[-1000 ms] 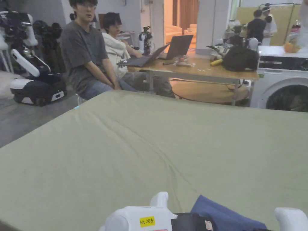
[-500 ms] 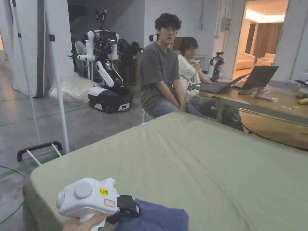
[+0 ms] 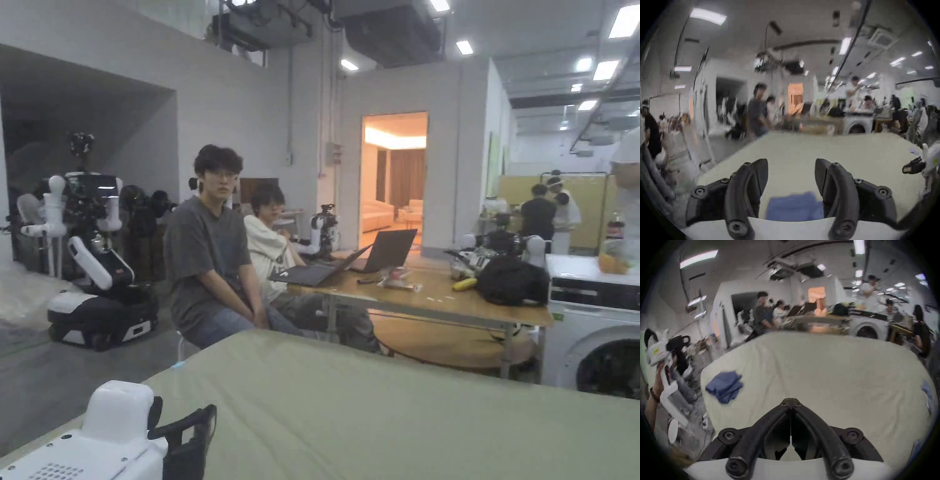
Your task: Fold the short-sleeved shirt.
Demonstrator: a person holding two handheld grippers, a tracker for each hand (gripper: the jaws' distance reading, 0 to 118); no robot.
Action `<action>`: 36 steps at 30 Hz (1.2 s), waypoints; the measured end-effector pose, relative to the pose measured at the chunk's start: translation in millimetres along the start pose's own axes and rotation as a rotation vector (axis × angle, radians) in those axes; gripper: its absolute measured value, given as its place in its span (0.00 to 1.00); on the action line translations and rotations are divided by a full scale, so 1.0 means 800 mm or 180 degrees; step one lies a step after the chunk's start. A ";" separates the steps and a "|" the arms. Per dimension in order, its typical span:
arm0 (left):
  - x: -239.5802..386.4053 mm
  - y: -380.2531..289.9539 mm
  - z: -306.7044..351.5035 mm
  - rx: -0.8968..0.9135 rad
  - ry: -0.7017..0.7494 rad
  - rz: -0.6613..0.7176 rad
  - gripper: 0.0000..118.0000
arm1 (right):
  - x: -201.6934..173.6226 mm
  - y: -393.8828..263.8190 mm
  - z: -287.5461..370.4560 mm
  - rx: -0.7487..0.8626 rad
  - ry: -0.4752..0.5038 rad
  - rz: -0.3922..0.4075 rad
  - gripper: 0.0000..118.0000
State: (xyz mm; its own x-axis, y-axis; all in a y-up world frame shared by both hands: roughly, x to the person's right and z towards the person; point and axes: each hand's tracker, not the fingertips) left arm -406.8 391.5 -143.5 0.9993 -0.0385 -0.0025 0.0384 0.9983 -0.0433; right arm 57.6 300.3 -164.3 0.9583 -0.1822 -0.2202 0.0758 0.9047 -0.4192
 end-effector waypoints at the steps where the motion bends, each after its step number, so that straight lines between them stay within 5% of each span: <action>1: 0.027 0.007 -0.008 -0.0064 -0.0006 0.0006 0.50 | 0.013 0.005 0.022 0.0186 -0.0096 -0.0061 0.00; 6: 0.123 -0.004 -0.005 0.0019 -0.0943 0.0429 0.49 | 0.056 0.007 0.095 0.0585 -0.0550 0.0032 0.00; 12: 0.194 -0.027 0.000 0.0314 -0.0935 0.0370 0.00 | 0.069 0.004 0.128 0.0949 -0.0741 -0.0034 0.00; 17: 0.246 -0.043 0.030 0.0129 -0.0413 -0.0418 0.00 | 0.055 -0.009 0.137 0.0996 -0.1218 0.0211 0.00; 21: 0.248 -0.046 0.028 0.0013 -0.0863 0.0065 0.00 | 0.055 -0.005 0.141 0.1141 -0.1164 -0.0186 0.00; 29: 0.260 -0.033 0.022 0.0082 -0.0779 -0.0117 0.00 | 0.038 -0.017 0.114 0.0992 -0.1365 0.0221 0.00; 36: 0.249 -0.040 0.019 -0.0008 -0.0687 -0.0007 0.00 | 0.032 -0.024 0.116 0.1087 -0.1466 0.0175 0.00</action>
State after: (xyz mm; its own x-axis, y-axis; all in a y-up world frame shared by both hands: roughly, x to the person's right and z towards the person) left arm -209.0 352.8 -127.8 0.9769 -0.0303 0.2116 0.0409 0.9981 -0.0457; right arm 106.5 313.6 -80.0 0.9787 -0.0143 0.2048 0.0340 0.9951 -0.0929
